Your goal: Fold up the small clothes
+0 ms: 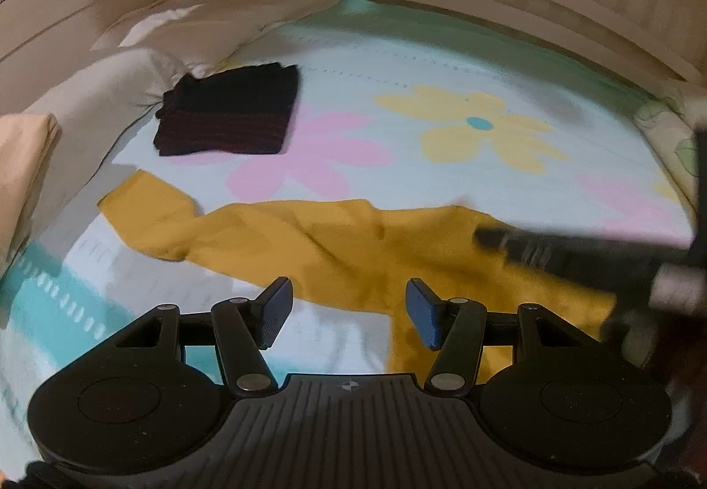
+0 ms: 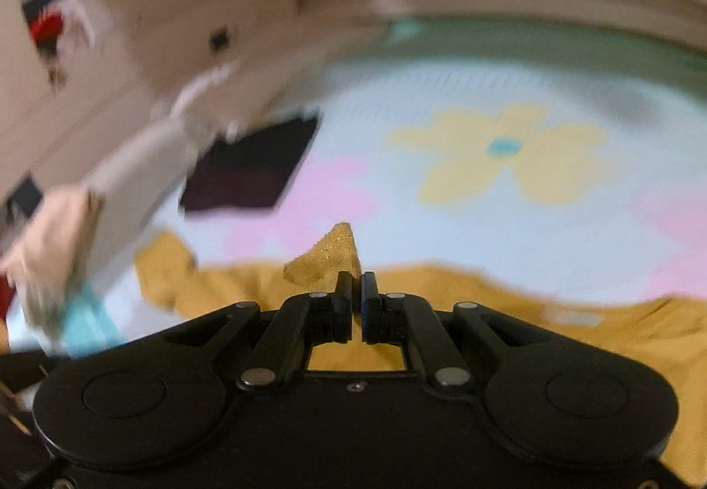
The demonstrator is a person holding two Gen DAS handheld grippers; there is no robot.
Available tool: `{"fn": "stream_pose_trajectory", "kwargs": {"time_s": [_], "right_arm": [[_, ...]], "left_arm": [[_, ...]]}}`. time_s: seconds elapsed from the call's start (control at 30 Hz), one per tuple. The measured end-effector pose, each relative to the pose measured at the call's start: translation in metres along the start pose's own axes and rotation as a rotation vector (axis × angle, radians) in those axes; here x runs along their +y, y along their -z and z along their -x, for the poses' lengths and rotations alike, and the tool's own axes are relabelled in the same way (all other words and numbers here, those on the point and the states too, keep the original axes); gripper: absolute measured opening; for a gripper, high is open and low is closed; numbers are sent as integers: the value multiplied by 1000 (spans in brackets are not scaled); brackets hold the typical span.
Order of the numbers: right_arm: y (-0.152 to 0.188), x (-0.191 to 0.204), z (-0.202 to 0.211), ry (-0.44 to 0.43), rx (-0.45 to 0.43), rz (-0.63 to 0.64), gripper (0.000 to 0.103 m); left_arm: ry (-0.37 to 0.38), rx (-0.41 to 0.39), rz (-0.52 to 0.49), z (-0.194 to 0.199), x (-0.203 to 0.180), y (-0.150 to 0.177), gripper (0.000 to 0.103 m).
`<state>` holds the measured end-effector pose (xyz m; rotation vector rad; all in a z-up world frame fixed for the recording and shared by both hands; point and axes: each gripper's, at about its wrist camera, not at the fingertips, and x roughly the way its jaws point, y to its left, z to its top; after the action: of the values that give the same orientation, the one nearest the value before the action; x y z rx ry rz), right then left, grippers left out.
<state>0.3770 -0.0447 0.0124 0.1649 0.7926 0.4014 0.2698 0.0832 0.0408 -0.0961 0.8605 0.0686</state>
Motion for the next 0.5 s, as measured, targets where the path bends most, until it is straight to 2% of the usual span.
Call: {"fn": "stream_pose_trajectory", "kwargs": {"time_s": [0.07, 0.17, 0.23, 0.3, 0.5], "right_arm": [[14, 2, -12, -10, 29, -21, 21], [27, -16, 6, -36, 15, -67, 23], [30, -41, 27, -16, -20, -106, 36], [35, -71, 48, 36, -54, -143, 40], [52, -178, 105, 256, -99, -304, 41]], "left_arm": [[-5, 5, 4, -5, 3, 1, 55], [10, 21, 14, -13, 5, 3, 55], [14, 28, 10, -21, 4, 4, 55], [15, 31, 5, -28, 1, 6, 55], [27, 77, -45, -57, -19, 13, 55]]}}
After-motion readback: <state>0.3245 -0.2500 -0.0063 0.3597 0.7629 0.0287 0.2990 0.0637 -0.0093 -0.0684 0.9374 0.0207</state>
